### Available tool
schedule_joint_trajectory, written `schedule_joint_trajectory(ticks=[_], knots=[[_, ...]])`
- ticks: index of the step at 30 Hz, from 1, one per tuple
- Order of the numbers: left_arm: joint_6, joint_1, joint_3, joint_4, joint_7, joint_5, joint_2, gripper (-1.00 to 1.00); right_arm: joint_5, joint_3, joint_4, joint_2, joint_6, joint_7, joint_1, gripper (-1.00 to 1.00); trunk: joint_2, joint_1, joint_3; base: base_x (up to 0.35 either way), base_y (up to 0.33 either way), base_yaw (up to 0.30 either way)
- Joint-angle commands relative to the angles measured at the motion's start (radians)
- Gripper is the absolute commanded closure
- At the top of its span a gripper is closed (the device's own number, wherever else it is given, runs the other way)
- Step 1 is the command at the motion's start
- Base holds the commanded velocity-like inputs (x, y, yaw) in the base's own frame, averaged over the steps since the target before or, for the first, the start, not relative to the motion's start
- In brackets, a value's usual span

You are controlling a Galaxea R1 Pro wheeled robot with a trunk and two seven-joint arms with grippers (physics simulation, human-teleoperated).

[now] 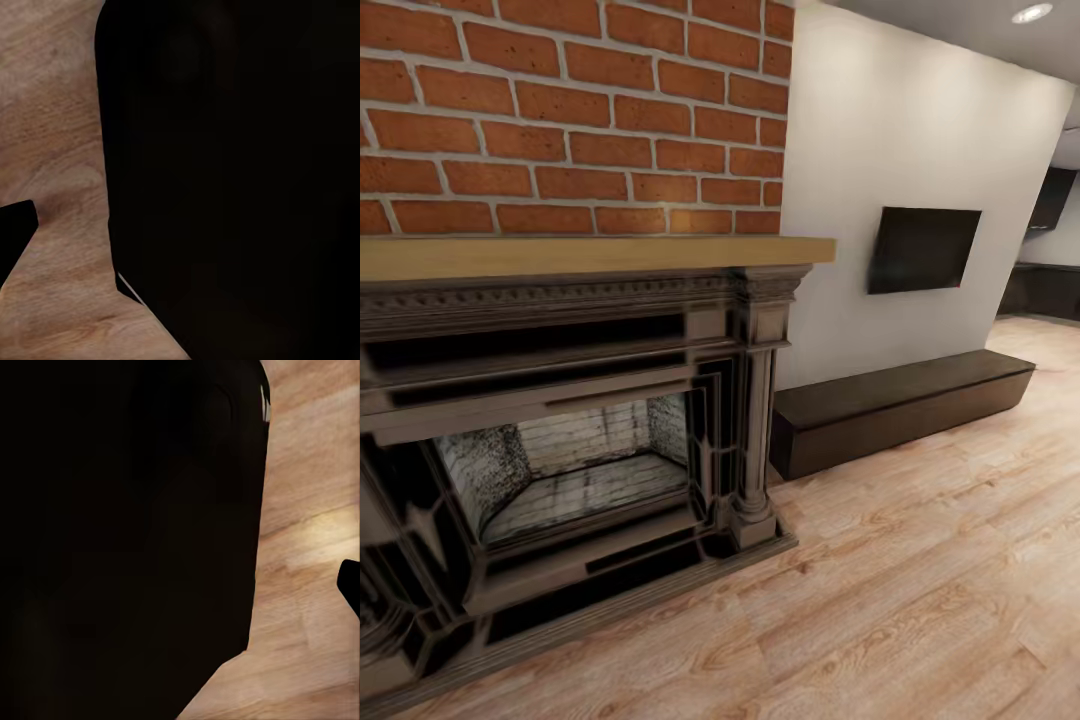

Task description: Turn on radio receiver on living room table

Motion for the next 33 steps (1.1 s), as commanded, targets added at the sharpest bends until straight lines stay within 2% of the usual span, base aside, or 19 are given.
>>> schedule_joint_trajectory(ticks=[1, 11, 15, 17, 21, 33], knots=[[-0.005, 0.006, -0.001, -0.003, -0.001, 0.001, -0.006, -1.0, 0.001, 0.001, -0.006, 0.006, -0.003, -0.005, -0.006, -1.0, 0.0, 0.0, 0.0, 0.0, 0.0, 0.0], [-0.006, 0.063, -0.001, -0.003, -0.001, 0.001, -0.062, -1.0, 0.0, 0.001, -0.008, 0.062, -0.003, -0.007, -0.048, -1.0, 0.0, 0.0, 0.0, 0.0, 0.0, 0.0], [-0.006, 0.069, 0.002, -0.003, -0.001, 0.001, -0.081, -1.0, 0.003, 0.006, -0.008, 0.063, -0.01, -0.007, -0.049, -1.0, 0.0, 0.0, 0.0, 0.0, 0.0, 0.0], [-0.006, 0.069, 0.003, -0.003, -0.003, 0.004, -0.083, -1.0, 0.005, 0.009, -0.015, 0.055, -0.021, -0.007, -0.049, -1.0, 0.0, 0.0, 0.0, 0.0, 0.0, 0.0], [-0.027, 0.069, -0.001, -0.021, 0.001, 0.004, -0.104, -1.0, 0.005, 0.008, -0.037, 0.033, -0.044, -0.007, -0.05, -1.0, 0.0, 0.0, 0.0, 0.0, 0.0, 0.0], [-0.094, 0.068, -0.003, -0.089, 0.002, 0.001, -0.103, -1.0, 0.006, 0.007, -0.105, -0.035, -0.055, -0.004, -0.058, -1.0, 0.0, 0.0, 0.0, 0.0, 0.0, 0.0]])
